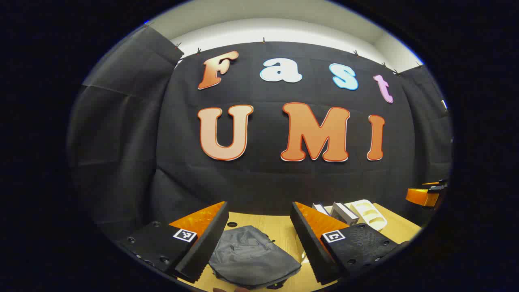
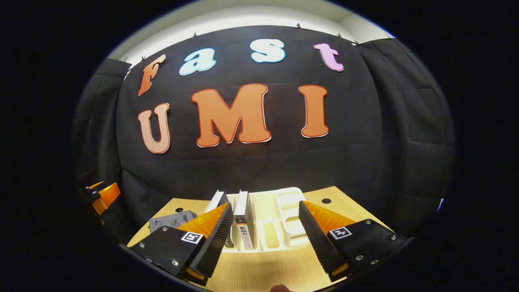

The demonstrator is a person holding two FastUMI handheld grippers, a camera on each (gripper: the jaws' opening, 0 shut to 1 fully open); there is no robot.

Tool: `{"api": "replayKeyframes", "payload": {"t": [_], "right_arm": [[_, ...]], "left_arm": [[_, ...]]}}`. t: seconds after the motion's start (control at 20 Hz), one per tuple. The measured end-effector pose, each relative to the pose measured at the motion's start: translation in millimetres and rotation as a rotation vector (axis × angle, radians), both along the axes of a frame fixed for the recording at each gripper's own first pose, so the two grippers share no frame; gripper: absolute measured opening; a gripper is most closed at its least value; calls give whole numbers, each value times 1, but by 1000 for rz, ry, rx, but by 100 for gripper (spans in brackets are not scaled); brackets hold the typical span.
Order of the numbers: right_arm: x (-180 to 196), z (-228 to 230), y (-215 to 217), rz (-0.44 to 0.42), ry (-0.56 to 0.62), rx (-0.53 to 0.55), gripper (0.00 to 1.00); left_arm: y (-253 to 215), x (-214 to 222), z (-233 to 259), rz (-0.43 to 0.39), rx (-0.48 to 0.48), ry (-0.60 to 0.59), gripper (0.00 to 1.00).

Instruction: Open the schoolbag, grab two books from the bookshelf and put them into the schoolbag.

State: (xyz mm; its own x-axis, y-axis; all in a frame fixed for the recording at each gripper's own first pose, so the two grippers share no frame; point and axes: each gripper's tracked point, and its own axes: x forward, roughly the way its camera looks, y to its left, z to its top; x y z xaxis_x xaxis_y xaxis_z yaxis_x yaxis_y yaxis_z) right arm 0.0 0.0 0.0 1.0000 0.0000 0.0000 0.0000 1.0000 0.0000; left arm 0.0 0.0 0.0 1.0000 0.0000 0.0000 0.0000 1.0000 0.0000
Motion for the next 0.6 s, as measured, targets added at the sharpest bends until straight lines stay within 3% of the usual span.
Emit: {"api": "replayKeyframes", "payload": {"t": [0.25, 0.35, 0.6], "right_arm": [[-24, 14, -6, -39, -51, -22, 96], [-24, 16, -11, -35, -49, -47, 100], [-20, 31, -18, -6, -65, -53, 97]], "left_arm": [[-3, -6, 1, -37, -29, -3, 96], [-2, -13, 2, -18, -34, 3, 96], [9, -35, 18, 26, -10, -30, 96]]}}
